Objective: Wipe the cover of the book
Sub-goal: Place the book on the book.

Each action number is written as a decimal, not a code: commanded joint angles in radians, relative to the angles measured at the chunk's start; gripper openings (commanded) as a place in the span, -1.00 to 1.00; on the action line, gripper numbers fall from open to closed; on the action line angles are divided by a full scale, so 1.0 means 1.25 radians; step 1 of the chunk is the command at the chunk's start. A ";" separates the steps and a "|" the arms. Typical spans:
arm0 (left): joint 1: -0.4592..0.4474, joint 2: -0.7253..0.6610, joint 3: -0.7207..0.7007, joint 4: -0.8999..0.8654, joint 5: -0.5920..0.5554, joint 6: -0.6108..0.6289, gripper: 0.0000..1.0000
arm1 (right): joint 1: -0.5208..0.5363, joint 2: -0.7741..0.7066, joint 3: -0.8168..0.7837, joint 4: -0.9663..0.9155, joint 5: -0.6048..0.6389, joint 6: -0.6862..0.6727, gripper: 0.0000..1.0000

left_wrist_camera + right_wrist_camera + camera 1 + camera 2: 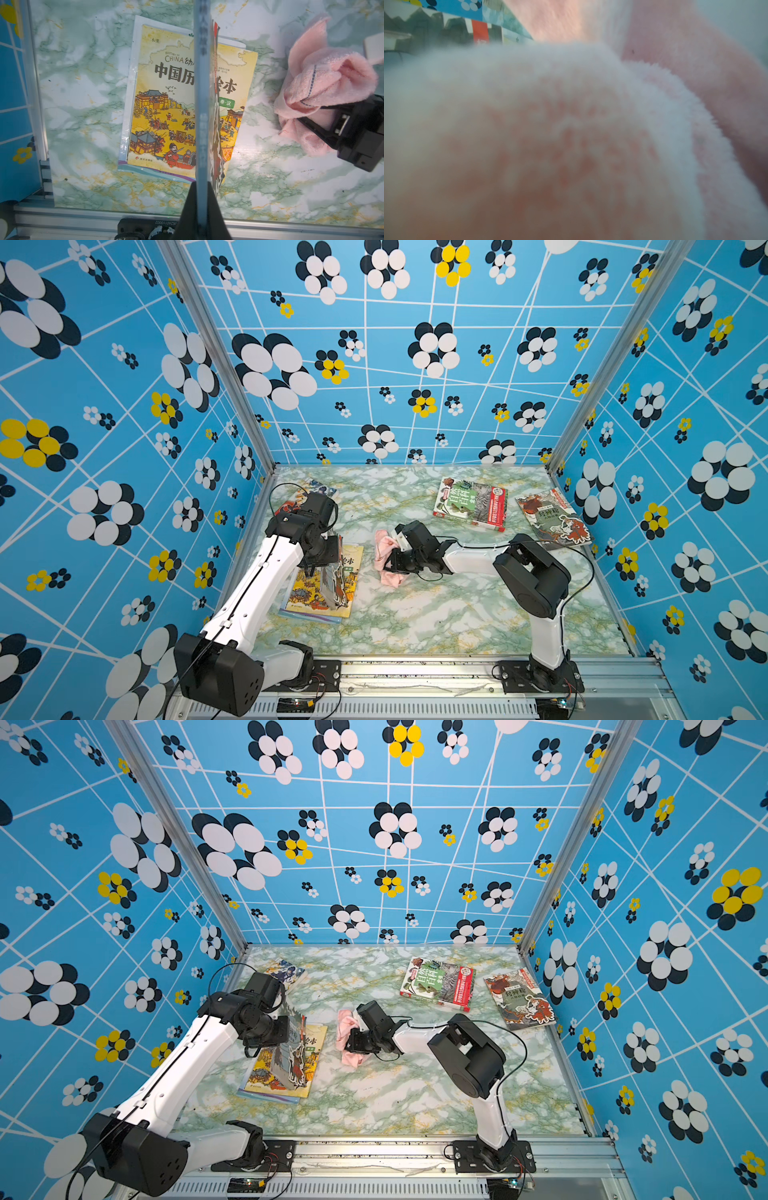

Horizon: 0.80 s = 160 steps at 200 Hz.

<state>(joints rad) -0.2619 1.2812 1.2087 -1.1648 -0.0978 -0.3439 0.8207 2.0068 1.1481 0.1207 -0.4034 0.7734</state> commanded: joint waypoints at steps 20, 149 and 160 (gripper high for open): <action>-0.009 0.049 0.006 0.016 -0.020 0.007 -0.94 | 0.024 0.016 0.025 -0.070 -0.009 -0.027 -1.00; 0.080 0.008 -0.128 0.118 0.217 0.003 -0.93 | 0.004 -0.007 -0.034 -0.051 0.009 -0.026 -1.00; 0.081 0.022 -0.118 0.100 0.168 0.010 -0.93 | 0.005 -0.002 -0.032 -0.049 0.004 -0.025 -1.00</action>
<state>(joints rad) -0.1646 1.2873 1.0538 -0.9878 0.2337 -0.3683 0.8345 1.9907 1.1225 0.1104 -0.4026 0.7437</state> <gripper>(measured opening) 0.071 0.134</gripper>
